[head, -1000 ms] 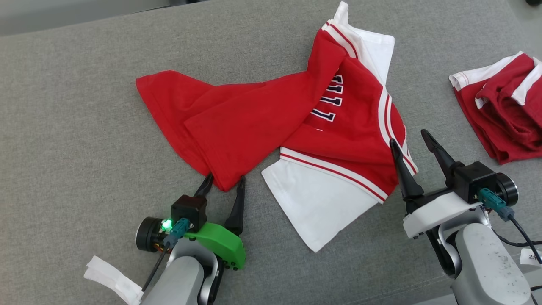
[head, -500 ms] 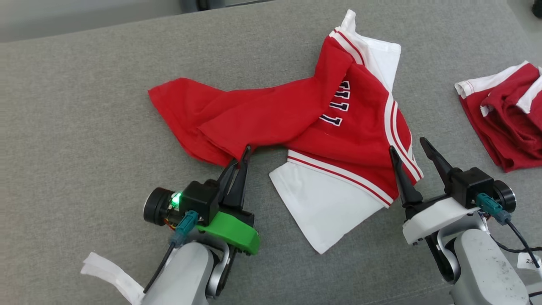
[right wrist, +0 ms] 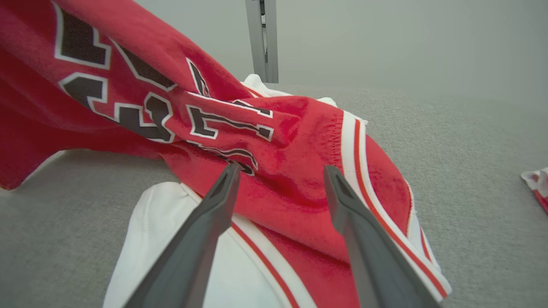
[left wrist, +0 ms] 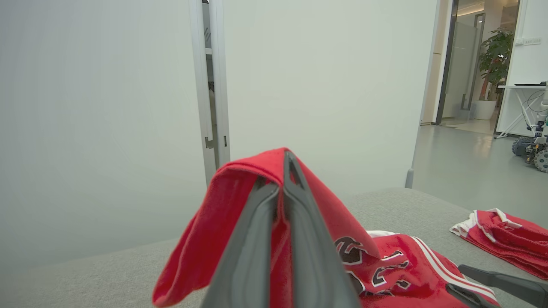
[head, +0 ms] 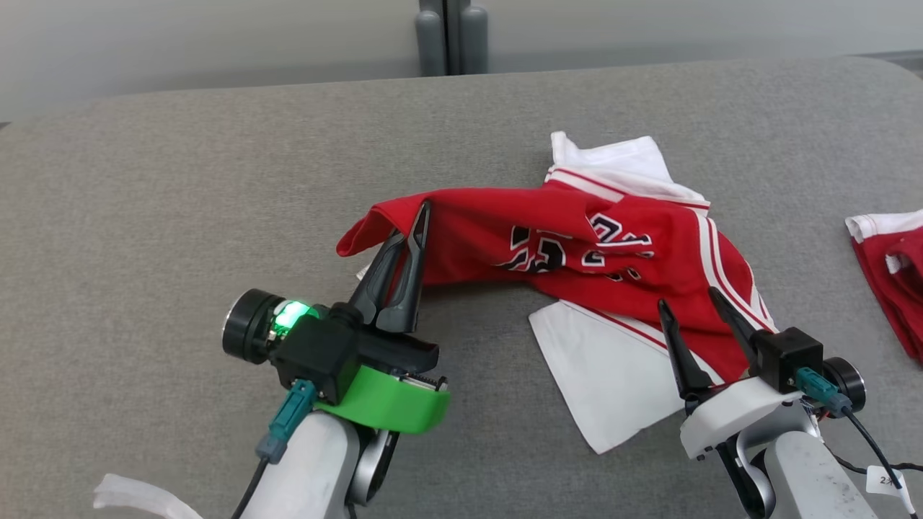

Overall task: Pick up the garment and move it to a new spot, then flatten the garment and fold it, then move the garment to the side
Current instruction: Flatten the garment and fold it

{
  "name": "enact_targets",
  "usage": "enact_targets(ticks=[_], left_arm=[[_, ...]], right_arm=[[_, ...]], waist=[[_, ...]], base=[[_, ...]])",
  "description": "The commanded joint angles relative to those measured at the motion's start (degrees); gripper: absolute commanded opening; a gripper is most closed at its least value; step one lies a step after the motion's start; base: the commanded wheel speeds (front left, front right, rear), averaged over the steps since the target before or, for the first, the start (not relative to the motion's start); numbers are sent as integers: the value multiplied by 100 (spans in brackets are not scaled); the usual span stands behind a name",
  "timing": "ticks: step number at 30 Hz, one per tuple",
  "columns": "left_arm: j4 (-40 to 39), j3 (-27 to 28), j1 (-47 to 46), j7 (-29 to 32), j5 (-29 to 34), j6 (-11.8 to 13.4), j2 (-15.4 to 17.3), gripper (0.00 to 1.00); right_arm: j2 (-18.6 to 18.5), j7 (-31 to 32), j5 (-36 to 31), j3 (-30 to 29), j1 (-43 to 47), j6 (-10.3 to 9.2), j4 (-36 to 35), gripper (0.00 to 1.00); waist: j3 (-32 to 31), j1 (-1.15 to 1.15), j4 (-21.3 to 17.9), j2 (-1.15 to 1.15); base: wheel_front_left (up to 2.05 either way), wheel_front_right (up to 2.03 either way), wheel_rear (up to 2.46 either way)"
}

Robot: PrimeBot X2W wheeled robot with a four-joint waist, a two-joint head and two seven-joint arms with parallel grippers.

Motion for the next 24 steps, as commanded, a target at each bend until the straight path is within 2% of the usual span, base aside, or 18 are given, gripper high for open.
enact_targets(ticks=[1,8,14,22,23,24], left_arm=[[-14,52,65,-1,18,14,24,0],[281,488,-254,-1,230,-25,24,0],[1207,1056,-865,-1,409,-21,126,0],[2530,1589,-1824,-1,653,14,498,0],[2693,1651,-1953,-1,673,37,555,6],[3011,1754,-2095,-1,691,89,650,35]], right_arm=[[3,-9,-47,-22,71,-9,13,100],[49,-9,-33,90,-98,-9,-10,100],[28,-9,22,248,-337,-9,-39,100],[47,-9,107,450,-685,-9,-118,100],[58,-9,111,467,-723,-9,-123,100],[87,-9,130,513,-775,-9,-123,100]], waist=[[-226,0,328,0],[49,0,254,0],[452,0,-87,0],[950,0,-483,0],[989,0,-516,0],[1028,0,-579,0]], base=[[0,0,0],[0,0,0],[0,0,0],[0,0,0],[0,0,0],[0,0,0]])
